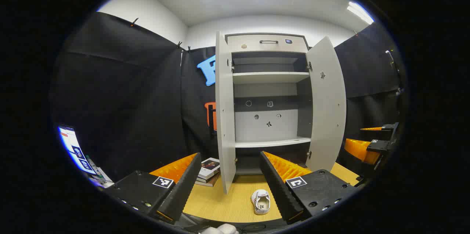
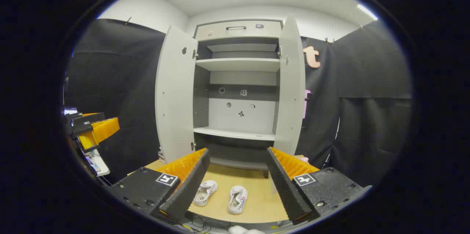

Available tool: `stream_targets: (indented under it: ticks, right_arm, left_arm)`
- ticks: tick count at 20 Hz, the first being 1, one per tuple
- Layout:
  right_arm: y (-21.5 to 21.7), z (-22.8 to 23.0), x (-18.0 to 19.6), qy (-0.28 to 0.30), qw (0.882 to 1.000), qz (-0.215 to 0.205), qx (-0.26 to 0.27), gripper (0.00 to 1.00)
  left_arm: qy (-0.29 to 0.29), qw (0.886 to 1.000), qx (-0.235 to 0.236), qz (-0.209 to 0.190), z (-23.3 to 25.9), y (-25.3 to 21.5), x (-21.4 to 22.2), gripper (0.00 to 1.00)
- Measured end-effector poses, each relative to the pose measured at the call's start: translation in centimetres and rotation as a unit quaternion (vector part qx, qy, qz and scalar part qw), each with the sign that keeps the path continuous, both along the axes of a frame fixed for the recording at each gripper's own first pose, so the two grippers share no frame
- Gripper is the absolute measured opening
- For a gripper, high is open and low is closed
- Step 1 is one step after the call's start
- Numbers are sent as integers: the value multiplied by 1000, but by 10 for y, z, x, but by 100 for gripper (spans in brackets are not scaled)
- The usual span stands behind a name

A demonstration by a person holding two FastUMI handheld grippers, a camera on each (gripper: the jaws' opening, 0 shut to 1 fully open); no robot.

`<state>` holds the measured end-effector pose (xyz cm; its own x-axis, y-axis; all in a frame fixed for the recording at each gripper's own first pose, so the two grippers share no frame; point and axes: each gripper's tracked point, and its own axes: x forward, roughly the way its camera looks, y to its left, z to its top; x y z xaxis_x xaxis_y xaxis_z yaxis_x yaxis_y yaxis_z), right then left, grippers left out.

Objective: Grab one shoe with the right hand and put it into the shoe cabinet, grab the other shoe with the left hand and put it into the shoe cabinet; then close the right door with the right hand and the left door with the left hand.

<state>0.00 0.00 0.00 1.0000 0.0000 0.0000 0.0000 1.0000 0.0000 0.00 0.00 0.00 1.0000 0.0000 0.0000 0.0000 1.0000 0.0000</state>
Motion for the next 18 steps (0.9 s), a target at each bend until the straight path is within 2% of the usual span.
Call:
stream_targets:
  ticks: [11,14,18]
  right_arm:
    - [11,-33,6,31,999,-8,-14,99]
    - [16,-77,12,86,996,-6,-26,99]
    - [24,-151,24,170,985,5,-38,99]
  left_arm:
    - [2,1000,-3,-7,-4,11,3,95]
    - [4,1000,-3,-12,-7,14,0,95]
    - [15,1000,-5,-16,-19,17,-1,95]
